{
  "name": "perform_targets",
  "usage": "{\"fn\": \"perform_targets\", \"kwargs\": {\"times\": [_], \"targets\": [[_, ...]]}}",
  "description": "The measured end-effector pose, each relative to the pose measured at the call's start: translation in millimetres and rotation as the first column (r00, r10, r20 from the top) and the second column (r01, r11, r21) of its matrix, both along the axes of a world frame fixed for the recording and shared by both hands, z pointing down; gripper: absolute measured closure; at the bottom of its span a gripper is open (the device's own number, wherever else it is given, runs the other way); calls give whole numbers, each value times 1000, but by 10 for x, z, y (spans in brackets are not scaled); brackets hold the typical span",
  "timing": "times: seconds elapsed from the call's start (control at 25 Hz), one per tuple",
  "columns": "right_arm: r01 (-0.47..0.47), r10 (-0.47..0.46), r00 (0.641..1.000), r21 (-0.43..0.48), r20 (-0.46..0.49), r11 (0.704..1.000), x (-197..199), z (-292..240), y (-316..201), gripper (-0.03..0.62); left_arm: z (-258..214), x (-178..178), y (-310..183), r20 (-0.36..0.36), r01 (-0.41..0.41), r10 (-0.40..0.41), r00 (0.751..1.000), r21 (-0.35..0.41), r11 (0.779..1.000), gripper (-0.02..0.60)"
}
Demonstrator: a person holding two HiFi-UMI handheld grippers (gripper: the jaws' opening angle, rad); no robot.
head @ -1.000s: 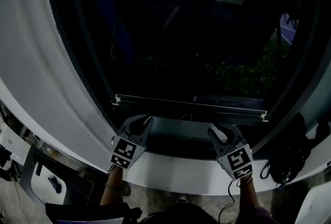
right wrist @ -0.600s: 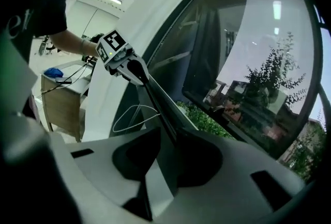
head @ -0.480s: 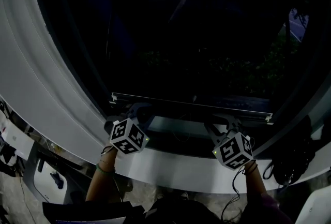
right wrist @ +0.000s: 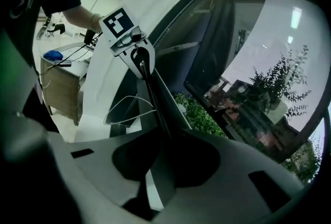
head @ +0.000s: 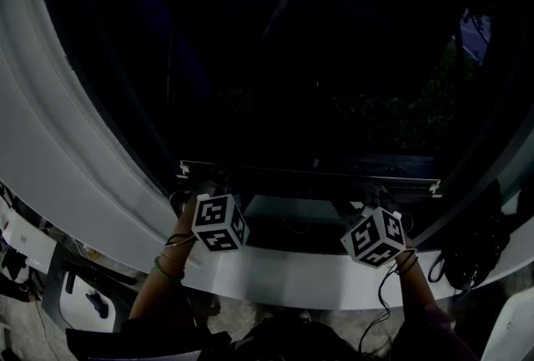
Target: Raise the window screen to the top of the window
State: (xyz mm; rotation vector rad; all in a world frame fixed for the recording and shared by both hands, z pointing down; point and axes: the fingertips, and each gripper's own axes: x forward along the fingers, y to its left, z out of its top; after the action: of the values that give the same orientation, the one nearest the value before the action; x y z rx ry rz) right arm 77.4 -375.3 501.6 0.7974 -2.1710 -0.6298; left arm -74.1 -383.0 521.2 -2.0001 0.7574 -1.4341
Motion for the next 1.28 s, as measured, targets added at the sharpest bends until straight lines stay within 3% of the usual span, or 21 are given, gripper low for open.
{"fn": "perform_targets", "kwargs": {"times": [0.12,0.32,0.52,0.6,0.72,0.84,0.96,1.28], "targets": [[-4,4,999,-10,-38,1000,-36,55,-7,513,29,13,-10,17,-24,25,1000,-31,999,541],[-8,6,999,-42,-47,999,-70,80,-37,522,9,-1,-15,-73,-36,30,997,-77,996,531],[-10,2,998,-116,-69,993,-64,69,-46,537,13,24,-7,-49,-55,51,998,-86,995,531],[-1,-15,988,-107,-156,994,-67,93,-43,539,25,27,-8,2,-70,71,997,-89,994,531],[-2,-36,941,-111,-337,994,-83,147,-37,539,47,10,-16,89,-72,83,993,-119,990,534],[-49,-23,912,-164,-410,985,-102,153,-39,546,41,0,-19,121,-39,57,991,-149,988,540],[-64,-14,912,-177,-409,982,-103,129,-44,569,25,3,-31,125,-24,42,991,-142,990,565],[-80,11,935,-182,-355,980,-84,72,-22,568,-30,33,3,36,-35,40,999,-116,993,563]]}}
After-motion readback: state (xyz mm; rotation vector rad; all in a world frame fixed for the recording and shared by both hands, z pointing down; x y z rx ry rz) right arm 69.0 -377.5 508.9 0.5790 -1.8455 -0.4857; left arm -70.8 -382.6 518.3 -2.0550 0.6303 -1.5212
